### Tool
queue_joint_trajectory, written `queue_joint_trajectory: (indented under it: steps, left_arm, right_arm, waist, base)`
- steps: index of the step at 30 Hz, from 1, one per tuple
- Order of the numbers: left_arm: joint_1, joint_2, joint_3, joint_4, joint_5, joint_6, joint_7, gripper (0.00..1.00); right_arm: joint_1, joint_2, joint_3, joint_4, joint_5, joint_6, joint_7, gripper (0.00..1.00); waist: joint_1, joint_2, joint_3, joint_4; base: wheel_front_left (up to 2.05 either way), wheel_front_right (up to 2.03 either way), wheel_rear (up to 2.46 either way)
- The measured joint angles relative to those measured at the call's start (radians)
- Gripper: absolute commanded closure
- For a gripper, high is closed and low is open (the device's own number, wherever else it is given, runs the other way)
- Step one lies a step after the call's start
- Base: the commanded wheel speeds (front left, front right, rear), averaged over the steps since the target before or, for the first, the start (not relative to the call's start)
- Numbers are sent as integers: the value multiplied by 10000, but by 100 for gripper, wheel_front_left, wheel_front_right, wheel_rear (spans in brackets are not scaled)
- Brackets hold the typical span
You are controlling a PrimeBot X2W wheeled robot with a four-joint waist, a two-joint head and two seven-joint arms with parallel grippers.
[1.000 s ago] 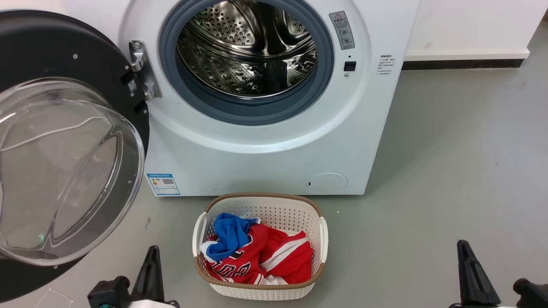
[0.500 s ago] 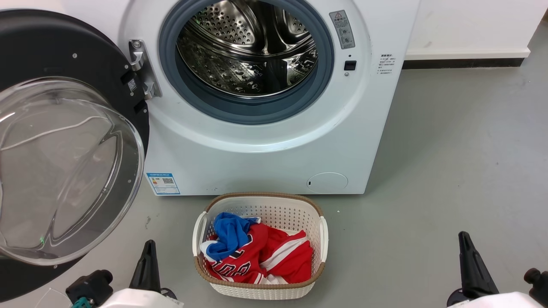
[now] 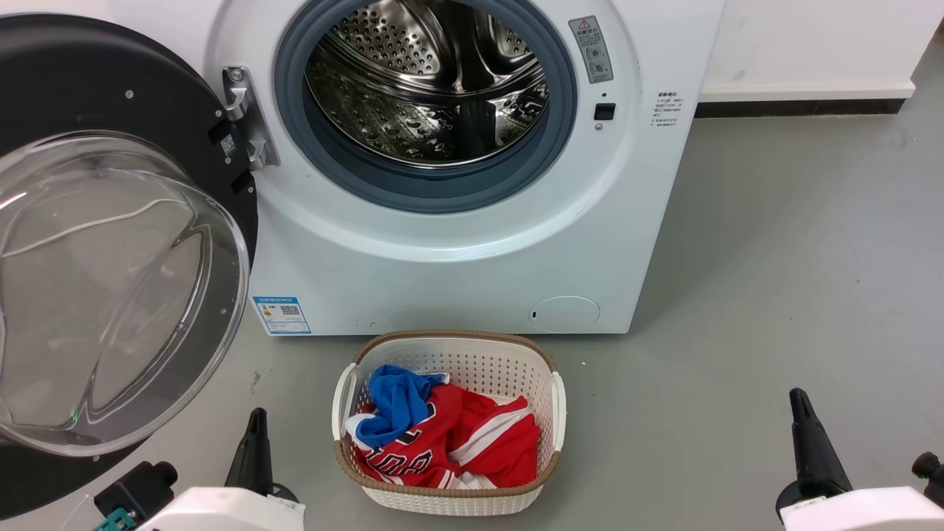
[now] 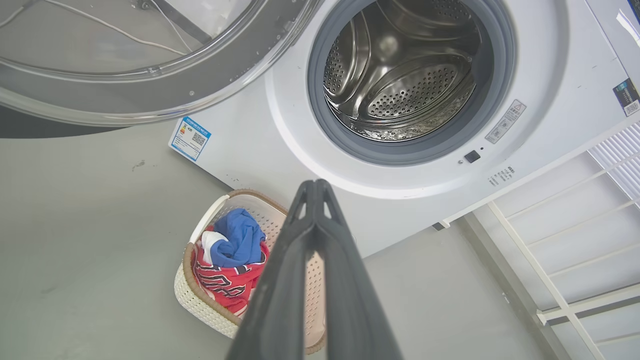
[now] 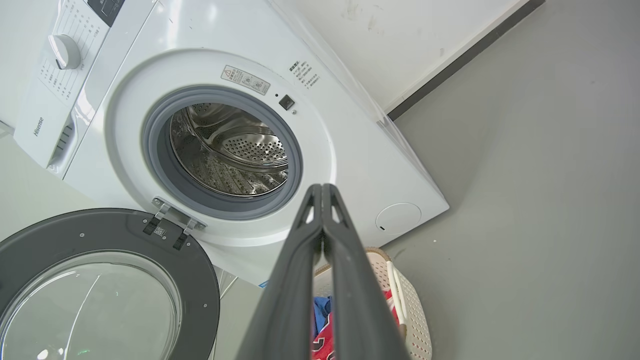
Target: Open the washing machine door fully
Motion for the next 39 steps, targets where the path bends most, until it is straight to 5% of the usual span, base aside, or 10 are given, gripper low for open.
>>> queue_joint_trajectory:
  steps: [39]
  left_arm:
    - [-737, 0, 347, 257, -4690, -414, 1139, 100]
  right_arm:
    - [-959, -56, -123, 683, 4500, 0, 1108, 100]
  waist:
    - [0, 0, 64, 46]
  base:
    - [0, 0, 0]
